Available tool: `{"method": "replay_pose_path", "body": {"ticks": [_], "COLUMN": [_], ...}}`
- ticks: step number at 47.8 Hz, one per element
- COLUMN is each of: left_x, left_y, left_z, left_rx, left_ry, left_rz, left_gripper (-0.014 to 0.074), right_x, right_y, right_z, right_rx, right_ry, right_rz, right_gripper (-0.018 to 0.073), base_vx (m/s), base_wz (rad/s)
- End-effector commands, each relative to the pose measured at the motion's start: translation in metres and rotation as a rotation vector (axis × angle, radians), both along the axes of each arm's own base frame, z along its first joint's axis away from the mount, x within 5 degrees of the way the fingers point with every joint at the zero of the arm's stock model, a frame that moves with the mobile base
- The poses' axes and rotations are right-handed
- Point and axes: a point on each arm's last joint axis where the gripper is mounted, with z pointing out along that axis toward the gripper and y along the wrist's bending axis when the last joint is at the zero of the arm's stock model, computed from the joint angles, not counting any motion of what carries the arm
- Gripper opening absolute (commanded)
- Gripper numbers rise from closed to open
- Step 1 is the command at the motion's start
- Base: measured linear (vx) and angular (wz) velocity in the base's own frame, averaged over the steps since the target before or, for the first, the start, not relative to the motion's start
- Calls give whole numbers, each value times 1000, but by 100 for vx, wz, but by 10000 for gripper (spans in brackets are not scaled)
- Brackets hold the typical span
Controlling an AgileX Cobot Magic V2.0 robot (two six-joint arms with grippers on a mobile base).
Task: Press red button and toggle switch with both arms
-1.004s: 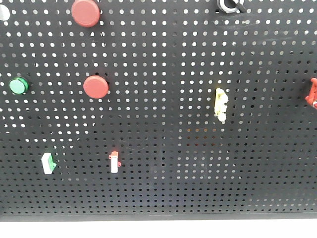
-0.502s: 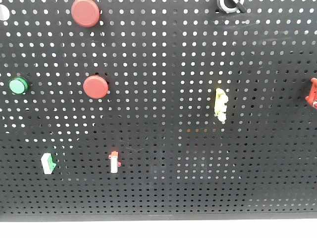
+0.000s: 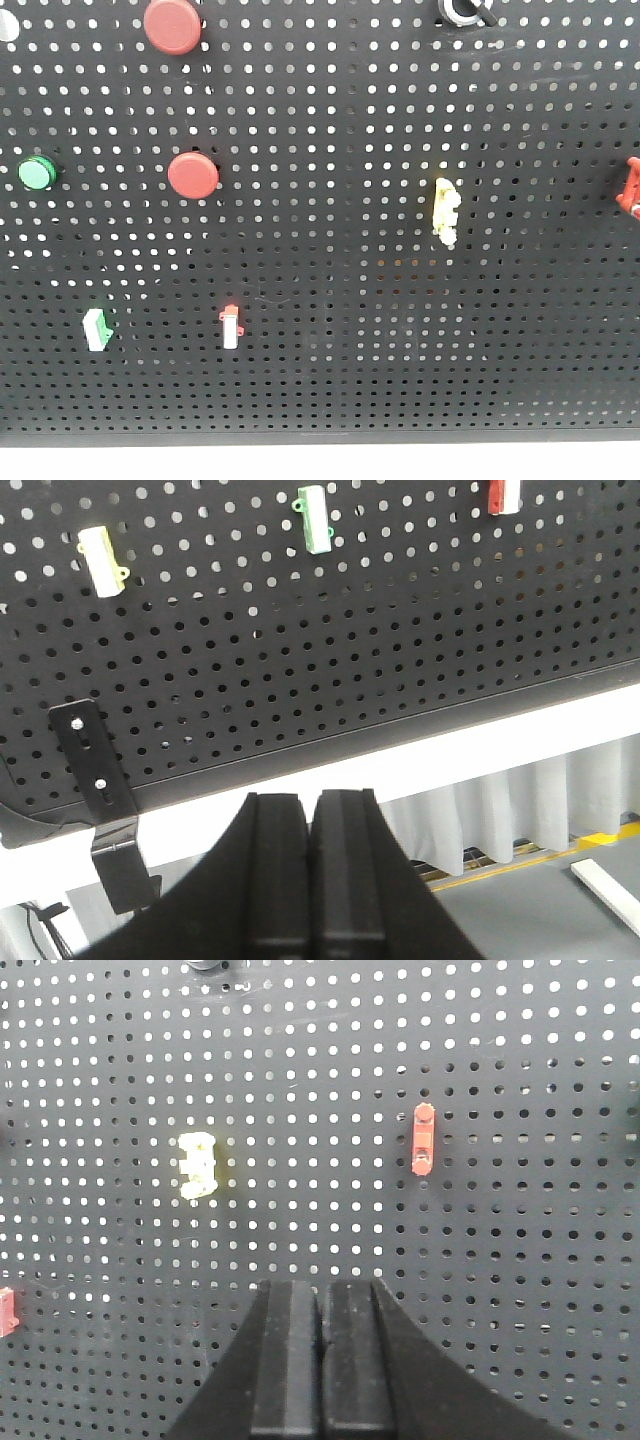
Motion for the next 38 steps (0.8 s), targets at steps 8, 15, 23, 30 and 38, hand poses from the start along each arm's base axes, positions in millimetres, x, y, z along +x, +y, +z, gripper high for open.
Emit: {"method": "replay_pose_path", "body": {"ticks": [8, 15, 23, 30, 38], "left_x": [0, 0, 0, 0, 0], "left_y": [1, 1, 1, 1, 1], "left_z": [-2, -2, -2, -2, -3], "left_rx": [-24, -24, -24, -24, -24], "left_ry": [-65, -65, -65, -65, -64], "left_rz": [11, 11, 11, 11, 10], "left_gripper": [2, 2, 2, 2, 2], "right_x": [2, 9, 16, 12, 2], "right_y": [-1, 10, 5, -7, -12], "right_z": [8, -9, -39, -69, -104], "right_rx": [8, -83, 7, 84, 33], "right_ry": [-9, 102, 297, 313, 226], "right_rz": [-23, 59, 0, -153, -227], "right_gripper": [-3, -3, -3, -3, -3], "base_vx": [0, 0, 0, 0, 0], "base_wz": [0, 0, 0, 0, 0]}}
